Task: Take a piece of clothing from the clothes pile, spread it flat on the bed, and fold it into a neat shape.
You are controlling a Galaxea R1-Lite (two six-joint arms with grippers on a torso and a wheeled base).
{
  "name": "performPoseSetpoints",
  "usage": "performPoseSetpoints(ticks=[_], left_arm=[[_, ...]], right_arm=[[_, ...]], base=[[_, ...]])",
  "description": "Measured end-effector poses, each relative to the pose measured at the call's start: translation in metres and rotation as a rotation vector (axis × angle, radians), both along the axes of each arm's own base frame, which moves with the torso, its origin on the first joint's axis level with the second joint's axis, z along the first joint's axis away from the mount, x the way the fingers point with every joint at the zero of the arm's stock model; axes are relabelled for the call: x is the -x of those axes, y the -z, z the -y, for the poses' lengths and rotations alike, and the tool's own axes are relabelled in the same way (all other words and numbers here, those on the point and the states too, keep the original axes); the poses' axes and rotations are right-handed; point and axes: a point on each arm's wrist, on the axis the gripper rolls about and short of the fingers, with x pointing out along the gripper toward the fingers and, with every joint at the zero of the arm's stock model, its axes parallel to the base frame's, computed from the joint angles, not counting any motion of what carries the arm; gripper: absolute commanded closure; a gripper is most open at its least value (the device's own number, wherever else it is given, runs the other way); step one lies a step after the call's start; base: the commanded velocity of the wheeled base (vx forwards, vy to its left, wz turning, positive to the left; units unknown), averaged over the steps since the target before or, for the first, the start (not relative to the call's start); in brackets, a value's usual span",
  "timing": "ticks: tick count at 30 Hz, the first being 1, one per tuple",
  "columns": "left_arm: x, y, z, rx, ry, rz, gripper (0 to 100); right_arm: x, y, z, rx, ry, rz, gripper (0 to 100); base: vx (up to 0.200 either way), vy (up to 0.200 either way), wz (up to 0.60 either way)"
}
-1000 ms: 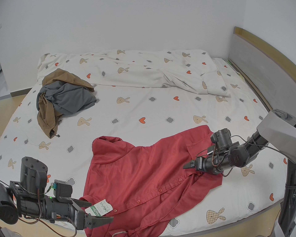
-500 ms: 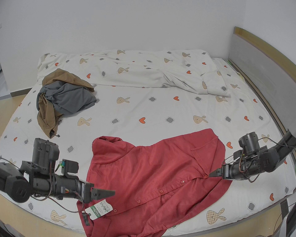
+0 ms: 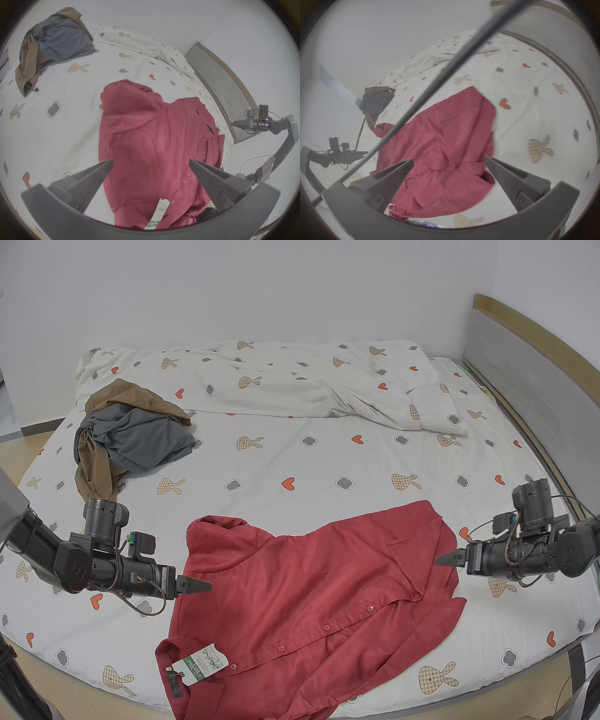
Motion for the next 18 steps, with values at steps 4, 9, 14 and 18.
performPoseSetpoints(ticks=[4,9,14,18], left_arm=[[-0.01,0.011,-0.004,-0.001,-0.013,-0.022,0],[-0.03,0.023,-0.007,-0.003,-0.019,-0.025,0],[-0.048,0.028,-0.014,-0.015,-0.024,0.001,0],[-0.055,0.032,-0.023,-0.029,-0.031,0.014,0]], right_arm=[[-0.015,0.008,-0.037,-0.022,-0.083,-0.019,0],[-0.026,0.029,-0.081,-0.029,-0.171,-0.078,0],[-0.029,0.042,-0.091,-0.025,-0.183,-0.112,0],[-0.025,0.04,-0.086,-0.027,-0.177,-0.116,0]], base=[[0.0,0.0,0.0],[0.0,0.0,0.0],[0.0,0.0,0.0],[0.0,0.0,0.0]])
